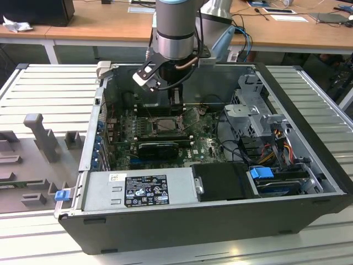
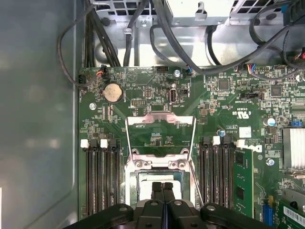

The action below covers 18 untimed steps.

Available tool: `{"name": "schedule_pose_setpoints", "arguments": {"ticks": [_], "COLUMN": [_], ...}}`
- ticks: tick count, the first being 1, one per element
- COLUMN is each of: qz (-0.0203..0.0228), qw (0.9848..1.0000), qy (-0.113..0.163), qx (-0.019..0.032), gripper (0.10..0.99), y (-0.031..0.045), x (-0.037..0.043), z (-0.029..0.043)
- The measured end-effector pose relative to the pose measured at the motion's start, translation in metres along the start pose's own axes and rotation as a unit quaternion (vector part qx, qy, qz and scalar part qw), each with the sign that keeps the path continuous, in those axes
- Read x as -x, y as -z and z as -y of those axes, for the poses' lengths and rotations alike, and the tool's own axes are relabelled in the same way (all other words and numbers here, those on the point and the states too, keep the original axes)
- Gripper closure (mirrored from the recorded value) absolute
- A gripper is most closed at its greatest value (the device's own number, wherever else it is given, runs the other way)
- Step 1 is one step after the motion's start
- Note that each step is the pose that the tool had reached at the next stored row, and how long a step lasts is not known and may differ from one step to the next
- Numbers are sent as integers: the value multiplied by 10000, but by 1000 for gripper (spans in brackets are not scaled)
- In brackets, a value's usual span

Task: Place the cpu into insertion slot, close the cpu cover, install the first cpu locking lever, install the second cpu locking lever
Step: 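Close the cpu cover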

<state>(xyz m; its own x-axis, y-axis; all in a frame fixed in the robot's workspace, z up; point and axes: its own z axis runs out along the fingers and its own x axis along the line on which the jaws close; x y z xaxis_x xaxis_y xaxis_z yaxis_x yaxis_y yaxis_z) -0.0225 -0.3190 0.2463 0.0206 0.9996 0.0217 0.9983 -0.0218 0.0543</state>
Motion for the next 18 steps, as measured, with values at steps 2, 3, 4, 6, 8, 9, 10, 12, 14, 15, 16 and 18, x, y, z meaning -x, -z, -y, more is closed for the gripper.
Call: {"name": "schedule_pose_setpoints", "arguments": {"ticks": [2, 3, 4, 6, 8, 9, 10, 12, 14, 15, 16, 18], "qz": [-1, -1, -2, -2, -1, -1, -1, -1, 0, 1, 0, 1], "qw": [10000, 10000, 10000, 10000, 10000, 10000, 10000, 10000, 10000, 10000, 10000, 10000], "qy": [0, 0, 0, 0, 0, 0, 0, 0, 0, 0, 0, 0], "qx": [1, 1, 1, 1, 1, 1, 1, 1, 1, 1, 1, -1], "gripper": [980, 980, 980, 980, 980, 980, 980, 980, 980, 980, 980, 980], "y": [29, 33, 37, 43, 48, 50, 53, 56, 60, 62, 63, 66], "x": [-2, -2, -3, -3, -3, -3, -3, -3, -4, -4, -5, -6], "z": [-2, -2, -2, -3, -3, -3, -3, -3, -4, -4, -5, -15]}}
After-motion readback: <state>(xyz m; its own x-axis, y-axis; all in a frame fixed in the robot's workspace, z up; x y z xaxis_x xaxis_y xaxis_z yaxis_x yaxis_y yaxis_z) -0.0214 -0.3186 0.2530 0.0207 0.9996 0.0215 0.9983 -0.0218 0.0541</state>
